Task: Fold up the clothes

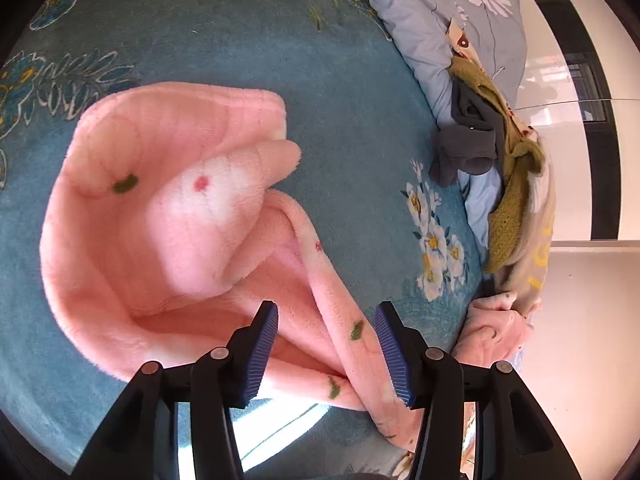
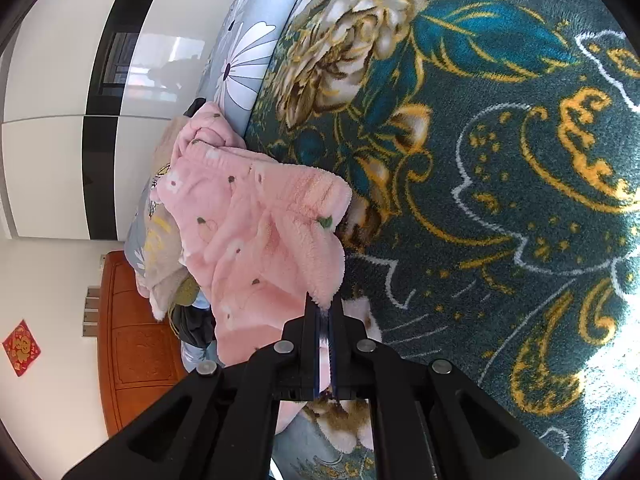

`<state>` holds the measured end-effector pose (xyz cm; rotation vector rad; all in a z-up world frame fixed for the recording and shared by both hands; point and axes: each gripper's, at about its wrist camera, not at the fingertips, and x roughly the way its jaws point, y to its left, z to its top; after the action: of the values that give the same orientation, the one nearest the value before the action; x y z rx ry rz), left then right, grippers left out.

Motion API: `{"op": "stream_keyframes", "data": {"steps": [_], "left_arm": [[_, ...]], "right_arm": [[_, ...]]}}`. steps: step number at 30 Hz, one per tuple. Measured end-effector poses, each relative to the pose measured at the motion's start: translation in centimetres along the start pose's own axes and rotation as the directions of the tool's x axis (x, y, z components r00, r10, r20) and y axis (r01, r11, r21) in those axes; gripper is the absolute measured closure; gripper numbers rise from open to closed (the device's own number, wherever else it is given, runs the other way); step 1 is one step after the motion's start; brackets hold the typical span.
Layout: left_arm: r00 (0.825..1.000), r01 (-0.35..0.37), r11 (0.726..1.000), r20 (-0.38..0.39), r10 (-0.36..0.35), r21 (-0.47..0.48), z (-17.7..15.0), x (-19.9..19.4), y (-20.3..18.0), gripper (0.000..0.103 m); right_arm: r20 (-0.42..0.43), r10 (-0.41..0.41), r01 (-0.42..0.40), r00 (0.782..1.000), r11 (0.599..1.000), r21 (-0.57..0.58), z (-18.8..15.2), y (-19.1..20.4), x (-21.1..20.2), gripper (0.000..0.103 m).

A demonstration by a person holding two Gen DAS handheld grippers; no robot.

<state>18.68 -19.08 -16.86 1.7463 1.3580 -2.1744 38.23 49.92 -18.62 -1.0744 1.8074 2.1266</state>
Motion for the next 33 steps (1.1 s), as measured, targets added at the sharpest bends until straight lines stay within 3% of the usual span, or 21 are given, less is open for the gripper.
{"op": "stream_keyframes", "data": {"steps": [5, 8, 9, 10, 11, 12, 15, 17, 19, 22, 26, 28, 31, 33], "left_arm": [[0.997, -0.070, 0.996, -0.034, 0.069, -0.048, 1.5, 3.1, -0.6, 0.047], [0.998, -0.066, 0.997, -0.019, 0.065, -0.047, 2.0, 3.9, -1.3, 0.051], [0.997, -0.075, 0.997, 0.000, 0.075, -0.029, 2.1, 3.9, -1.7, 0.063], [0.994, -0.108, 0.994, 0.008, 0.108, -0.008, 2.2, 4.0, -2.0, 0.088], [0.990, -0.140, 0.990, 0.016, 0.140, 0.012, 2.3, 4.1, -2.4, 0.098], [0.986, -0.167, 0.986, 0.026, 0.167, 0.019, 2.4, 4.0, -2.6, 0.099], [0.985, -0.150, 0.987, 0.092, 0.145, 0.051, 2.9, 1.9, -4.4, 0.100], [0.984, -0.093, 0.983, 0.165, 0.066, 0.157, 3.3, -1.2, -7.8, 0.100], [0.972, -0.004, 0.958, 0.227, -0.063, 0.287, 3.2, -5.5, -11.7, 0.100], [0.917, 0.119, 0.878, 0.289, -0.277, 0.464, 1.5, -13.1, -15.8, 0.100], [0.881, 0.045, 0.807, 0.357, -0.309, 0.588, -1.9, -17.8, -14.4, 0.099], [0.910, 0.006, 0.846, 0.347, -0.226, 0.533, -2.2, -15.8, -10.8, 0.099], [0.955, -0.008, 0.947, 0.282, -0.088, 0.321, -1.7, -10.2, -2.7, 0.100], [0.965, -0.007, 0.973, 0.255, -0.054, 0.230, -2.2, -8.4, 1.0, 0.100]], "right_arm": [[-0.018, -0.005, 0.005, 1.000, 1.000, -0.005, -0.1, -0.3, -0.2, 0.100], [-0.024, 0.001, -0.001, 1.000, 1.000, 0.006, -0.2, -0.4, -0.2, 0.099], [-0.025, 0.003, -0.003, 1.000, 1.000, 0.009, -0.1, -0.4, -0.2, 0.099], [-0.026, 0.004, -0.004, 1.000, 1.000, 0.011, -0.1, -0.4, -0.2, 0.099], [-0.027, 0.004, -0.004, 1.000, 1.000, 0.013, -0.1, -0.4, -0.2, 0.099], [-0.028, 0.004, -0.003, 1.000, 1.000, 0.015, 0.0, -0.4, -0.2, 0.099], [-0.024, 0.008, -0.007, 1.000, 1.000, 0.026, 0.1, -0.4, -0.3, 0.099], [-0.017, 0.008, -0.007, 1.000, 1.000, 0.022, 0.2, -0.1, -0.5, 0.099], [-0.006, 0.016, -0.016, 1.000, 1.000, 0.008, 0.3, 0.5, -0.8, 0.099], [0.012, 0.034, -0.033, 0.999, 0.999, -0.016, 0.4, 1.6, -1.3, 0.099], [0.027, 0.059, -0.057, 0.998, 0.997, -0.044, 0.3, 2.8, -1.8, 0.099], [0.021, 0.048, -0.046, 0.999, 0.997, -0.056, 0.0, 2.9, -1.8, 0.099], [0.003, 0.033, -0.033, 0.999, 0.999, -0.023, -0.5, 1.8, -1.4, 0.099], [-0.010, 0.024, -0.024, 1.000, 1.000, 0.004, -0.9, 0.9, -1.2, 0.099]]}}
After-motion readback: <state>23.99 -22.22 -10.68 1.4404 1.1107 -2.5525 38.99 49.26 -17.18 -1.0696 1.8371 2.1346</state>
